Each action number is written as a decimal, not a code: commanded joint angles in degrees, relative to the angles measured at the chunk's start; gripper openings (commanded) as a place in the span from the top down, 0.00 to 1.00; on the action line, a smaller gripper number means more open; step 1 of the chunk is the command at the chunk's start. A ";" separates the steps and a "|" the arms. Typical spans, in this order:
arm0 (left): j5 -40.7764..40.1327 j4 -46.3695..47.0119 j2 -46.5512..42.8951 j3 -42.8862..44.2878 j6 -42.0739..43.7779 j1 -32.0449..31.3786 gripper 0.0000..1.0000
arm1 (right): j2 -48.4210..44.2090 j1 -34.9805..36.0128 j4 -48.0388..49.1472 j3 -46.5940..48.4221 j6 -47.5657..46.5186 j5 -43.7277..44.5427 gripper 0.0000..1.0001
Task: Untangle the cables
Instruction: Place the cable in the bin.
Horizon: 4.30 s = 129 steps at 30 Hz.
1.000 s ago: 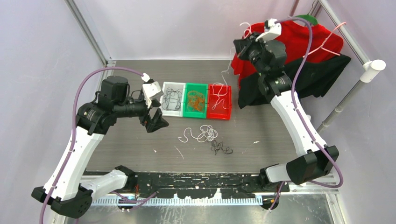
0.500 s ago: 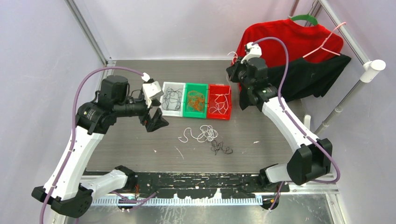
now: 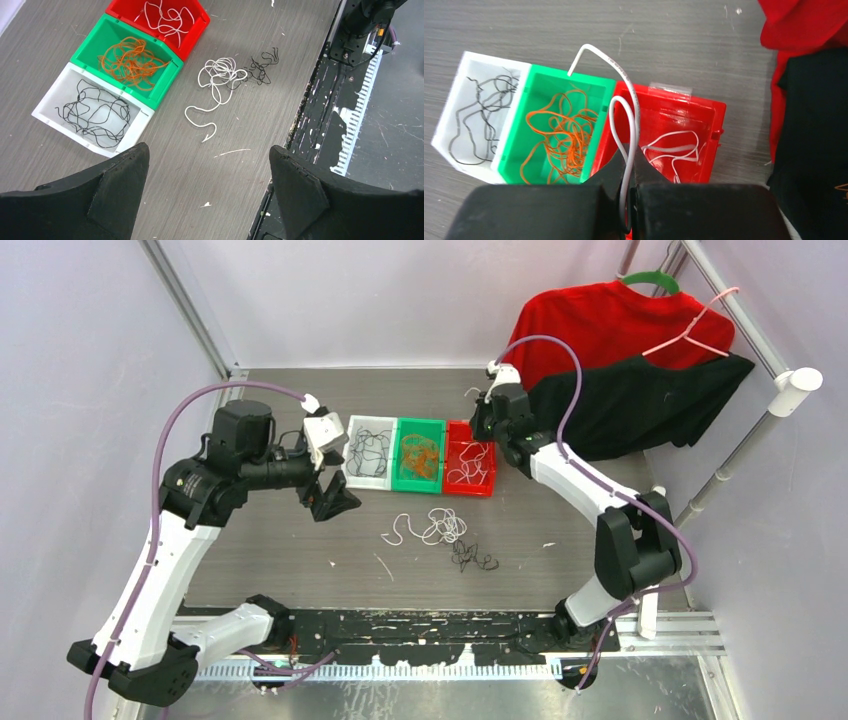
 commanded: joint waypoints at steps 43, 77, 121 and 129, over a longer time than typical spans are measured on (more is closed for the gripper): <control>-1.12 -1.07 -0.17 3.70 3.20 0.30 0.09 | -3.40 3.15 -15.37 3.16 7.50 -3.13 0.44; -1.25 -1.78 0.02 3.67 2.77 0.32 0.09 | -0.04 14.32 4.30 -21.83 7.56 11.67 0.61; -0.36 -3.75 0.42 5.02 3.97 0.34 0.10 | 17.21 7.14 -9.65 11.00 -9.62 18.54 0.65; -0.01 -4.66 0.38 7.10 3.74 0.36 0.11 | 10.34 7.14 -14.79 14.59 -12.20 14.58 0.46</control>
